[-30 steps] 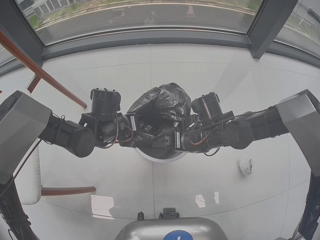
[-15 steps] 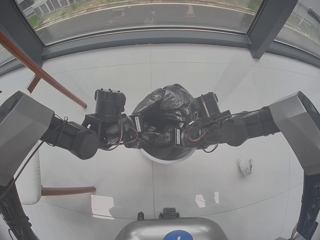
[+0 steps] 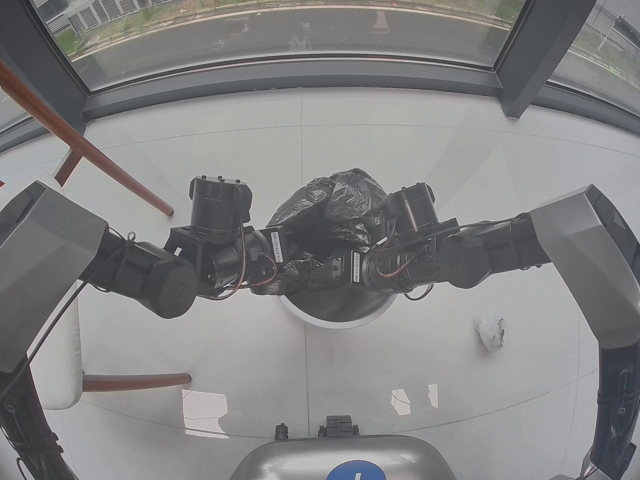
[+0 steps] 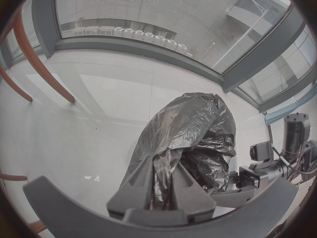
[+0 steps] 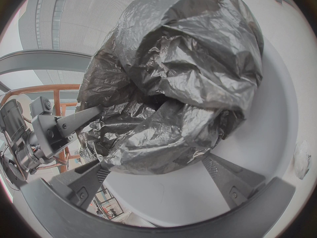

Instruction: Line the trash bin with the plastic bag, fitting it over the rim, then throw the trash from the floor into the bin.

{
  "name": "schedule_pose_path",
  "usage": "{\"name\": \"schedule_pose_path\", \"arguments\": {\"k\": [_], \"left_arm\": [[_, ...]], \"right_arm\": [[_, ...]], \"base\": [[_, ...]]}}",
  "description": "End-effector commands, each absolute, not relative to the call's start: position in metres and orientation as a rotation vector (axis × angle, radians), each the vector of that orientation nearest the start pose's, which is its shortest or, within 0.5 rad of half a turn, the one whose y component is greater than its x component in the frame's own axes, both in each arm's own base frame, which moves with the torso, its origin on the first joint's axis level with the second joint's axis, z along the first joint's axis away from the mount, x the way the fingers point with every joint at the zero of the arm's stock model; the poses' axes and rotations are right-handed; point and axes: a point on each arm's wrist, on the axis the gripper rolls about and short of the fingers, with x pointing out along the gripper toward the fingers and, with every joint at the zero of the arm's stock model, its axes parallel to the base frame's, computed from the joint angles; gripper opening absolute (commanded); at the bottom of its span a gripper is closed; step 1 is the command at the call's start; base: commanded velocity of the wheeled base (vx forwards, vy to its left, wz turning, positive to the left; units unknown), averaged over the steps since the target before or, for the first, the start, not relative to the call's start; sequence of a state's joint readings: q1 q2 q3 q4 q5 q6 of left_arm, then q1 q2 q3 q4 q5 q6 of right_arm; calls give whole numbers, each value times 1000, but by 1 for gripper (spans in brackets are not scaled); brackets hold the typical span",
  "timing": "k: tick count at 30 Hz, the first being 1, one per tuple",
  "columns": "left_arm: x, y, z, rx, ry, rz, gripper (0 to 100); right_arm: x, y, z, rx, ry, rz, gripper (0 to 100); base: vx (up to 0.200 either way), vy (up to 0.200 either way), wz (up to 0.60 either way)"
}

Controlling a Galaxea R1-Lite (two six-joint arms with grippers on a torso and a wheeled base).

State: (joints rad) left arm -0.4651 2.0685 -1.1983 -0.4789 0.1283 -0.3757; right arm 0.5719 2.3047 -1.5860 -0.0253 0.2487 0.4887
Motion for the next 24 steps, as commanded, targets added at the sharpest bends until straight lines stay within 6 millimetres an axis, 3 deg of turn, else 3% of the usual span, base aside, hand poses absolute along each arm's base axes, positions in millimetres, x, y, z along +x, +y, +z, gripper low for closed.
{"name": "schedule_pose_path", "arguments": {"k": [1,4,5,16,24], "left_arm": [[366,-180,142,-257,425,-257,0],[366,-180,142,-257,425,-257,0],[366,-180,143,-257,424,-258,0],[366,-180,142,-256,426,-256,0],[369,-177,137,-238,432,-245,0]], "right_arm": [[390,258,90,326,884,594,100],[391,258,91,325,879,596,100],[392,259,89,324,882,595,0],[392,256,97,334,866,593,0],[378,231,152,370,784,592,0]], "base": [[0,0,0],[0,0,0],[0,0,0],[0,0,0],[0,0,0]]}}
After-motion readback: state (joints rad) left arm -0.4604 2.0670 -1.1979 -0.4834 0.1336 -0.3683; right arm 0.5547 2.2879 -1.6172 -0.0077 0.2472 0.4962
